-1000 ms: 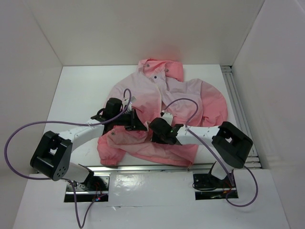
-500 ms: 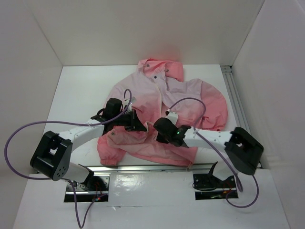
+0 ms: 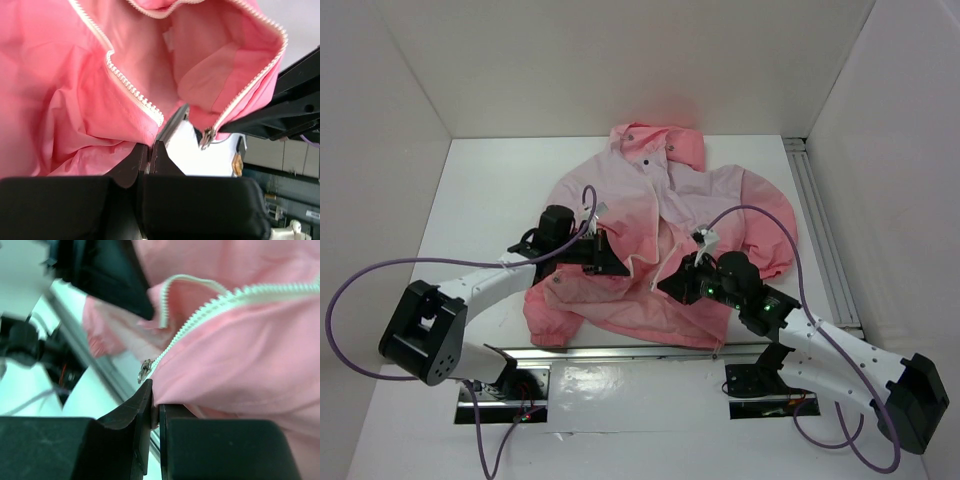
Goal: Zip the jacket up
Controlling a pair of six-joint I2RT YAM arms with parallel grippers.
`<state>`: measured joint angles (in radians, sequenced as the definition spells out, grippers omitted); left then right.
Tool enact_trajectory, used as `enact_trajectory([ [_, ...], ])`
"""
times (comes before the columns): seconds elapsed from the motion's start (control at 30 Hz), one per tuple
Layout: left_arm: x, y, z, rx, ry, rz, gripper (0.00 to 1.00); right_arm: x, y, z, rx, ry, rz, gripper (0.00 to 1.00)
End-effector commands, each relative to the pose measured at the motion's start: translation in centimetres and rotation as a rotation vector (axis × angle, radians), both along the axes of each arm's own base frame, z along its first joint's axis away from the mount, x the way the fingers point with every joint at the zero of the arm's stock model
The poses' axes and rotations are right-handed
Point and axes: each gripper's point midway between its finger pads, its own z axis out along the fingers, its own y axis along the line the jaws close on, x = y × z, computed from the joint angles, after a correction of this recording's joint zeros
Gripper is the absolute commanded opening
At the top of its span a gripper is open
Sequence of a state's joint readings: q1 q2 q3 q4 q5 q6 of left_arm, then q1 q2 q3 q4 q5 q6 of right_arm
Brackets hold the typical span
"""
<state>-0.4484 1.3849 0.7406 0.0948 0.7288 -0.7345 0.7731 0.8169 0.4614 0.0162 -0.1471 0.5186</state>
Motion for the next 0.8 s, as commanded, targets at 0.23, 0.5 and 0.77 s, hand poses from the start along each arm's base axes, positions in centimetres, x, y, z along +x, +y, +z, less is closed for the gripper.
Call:
enact_trajectory([
  [0.23, -1.5, -1.3, 3.9, -0.098, -0.115, -0.118, 0.00, -1.7, 3.2, 2.9, 0.035, -0.196, 0.325, 0.00],
  [0.5, -1.8, -1.1, 4.2, -0.100, -0.124, -0.109, 0.00, -1.2, 3.4, 3.4, 0.050, -0.222, 0.315, 0.00],
  [0.77, -2.9, -1.3, 5.7, -0.160, -0.159, -0.180, 0.00, -1.1, 4.0, 3.5, 0.067, -0.224, 0.330, 0.00],
])
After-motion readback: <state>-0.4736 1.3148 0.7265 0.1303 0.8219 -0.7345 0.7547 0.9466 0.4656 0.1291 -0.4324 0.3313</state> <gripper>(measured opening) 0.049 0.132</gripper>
